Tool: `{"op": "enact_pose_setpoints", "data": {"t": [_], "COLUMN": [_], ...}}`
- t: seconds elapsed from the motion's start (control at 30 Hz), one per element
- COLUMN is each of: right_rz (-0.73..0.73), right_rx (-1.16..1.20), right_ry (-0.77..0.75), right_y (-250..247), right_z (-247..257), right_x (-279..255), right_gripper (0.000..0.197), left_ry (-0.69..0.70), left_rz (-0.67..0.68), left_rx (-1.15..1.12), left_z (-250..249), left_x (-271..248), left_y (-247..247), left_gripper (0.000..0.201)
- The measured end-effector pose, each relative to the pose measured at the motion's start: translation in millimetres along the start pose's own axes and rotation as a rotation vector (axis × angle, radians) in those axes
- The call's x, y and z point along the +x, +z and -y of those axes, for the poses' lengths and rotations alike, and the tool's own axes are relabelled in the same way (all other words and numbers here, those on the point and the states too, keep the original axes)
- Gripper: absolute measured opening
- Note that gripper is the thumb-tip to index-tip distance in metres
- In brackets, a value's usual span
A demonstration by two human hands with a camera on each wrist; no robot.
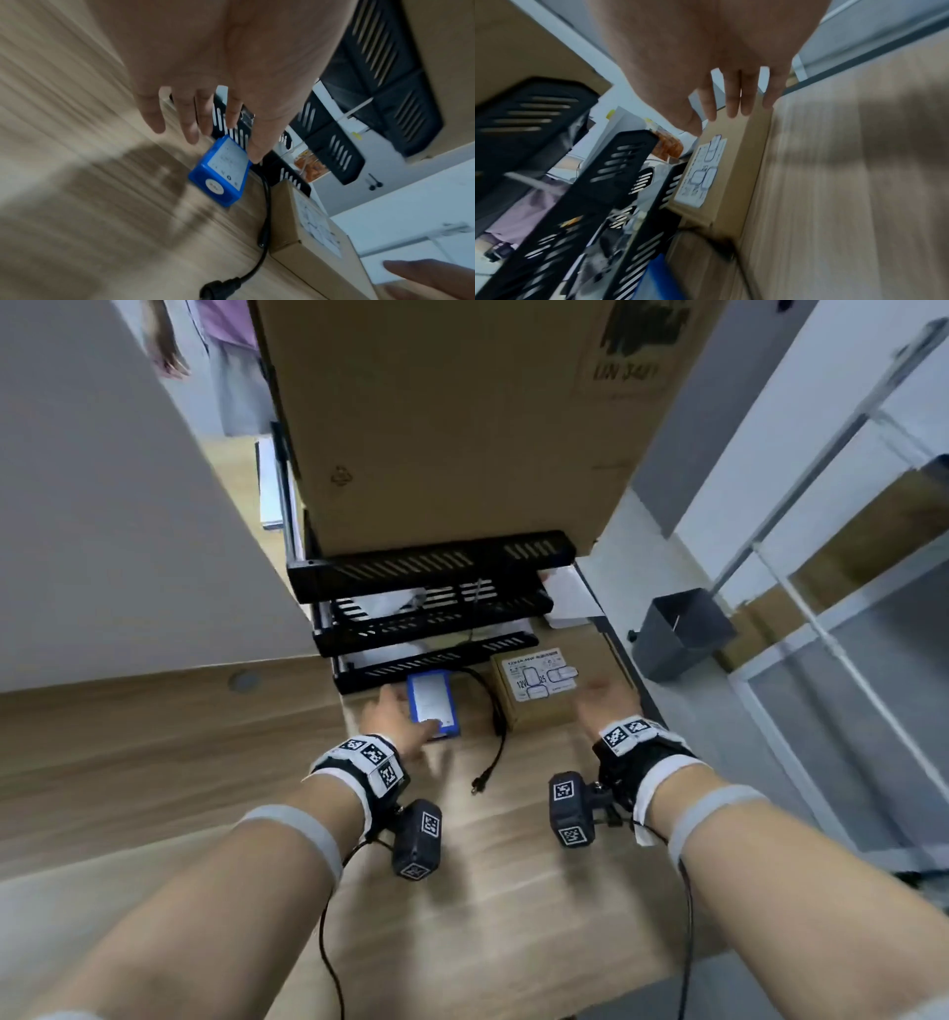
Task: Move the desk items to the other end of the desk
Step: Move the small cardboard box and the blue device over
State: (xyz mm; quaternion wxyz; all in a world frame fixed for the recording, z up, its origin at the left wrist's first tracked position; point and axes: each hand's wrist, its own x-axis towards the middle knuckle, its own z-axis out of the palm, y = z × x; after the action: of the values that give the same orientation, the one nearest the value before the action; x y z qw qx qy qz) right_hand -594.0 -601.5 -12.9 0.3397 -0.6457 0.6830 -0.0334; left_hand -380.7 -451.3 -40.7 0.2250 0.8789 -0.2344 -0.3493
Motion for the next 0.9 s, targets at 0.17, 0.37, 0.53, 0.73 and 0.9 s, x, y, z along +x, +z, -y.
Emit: {"op": "enact_pose_setpoints", "data": {"t": [0.17,0.37,0.53,0.73,0.9], "right_rz": [-0.197,0.043,0.102,0.212,0.313], "right_rx": [-0.048,-0.214,-0.13,0.108,0.233], "right_ry": [-0.008,-0.035,-0.082,-0.124,-0.154], "right_y": [-16,-5,9,8,20], "right_z": [-17,-21,-22,-13,8], "right_x": [67,101,99,93,70], "right_gripper": [0.055,0.069,0.079,0.084,0.072], "left_ry": [-0.179,-0.226,-0.315,-0.366,-0.375], "left_rz": [-0.081,-0.209,-0.202,-0.113,-0.194], "left_rx": [0.064,0.137,0.022,-0.274,-0.553], "left_z": [-25,-36,-37,-15,18], "left_x": [15,31,38,35,15], "left_y": [37,66,69,65,51], "left_gripper": [0.084,0.074,0.104,0.075,0.054]}}
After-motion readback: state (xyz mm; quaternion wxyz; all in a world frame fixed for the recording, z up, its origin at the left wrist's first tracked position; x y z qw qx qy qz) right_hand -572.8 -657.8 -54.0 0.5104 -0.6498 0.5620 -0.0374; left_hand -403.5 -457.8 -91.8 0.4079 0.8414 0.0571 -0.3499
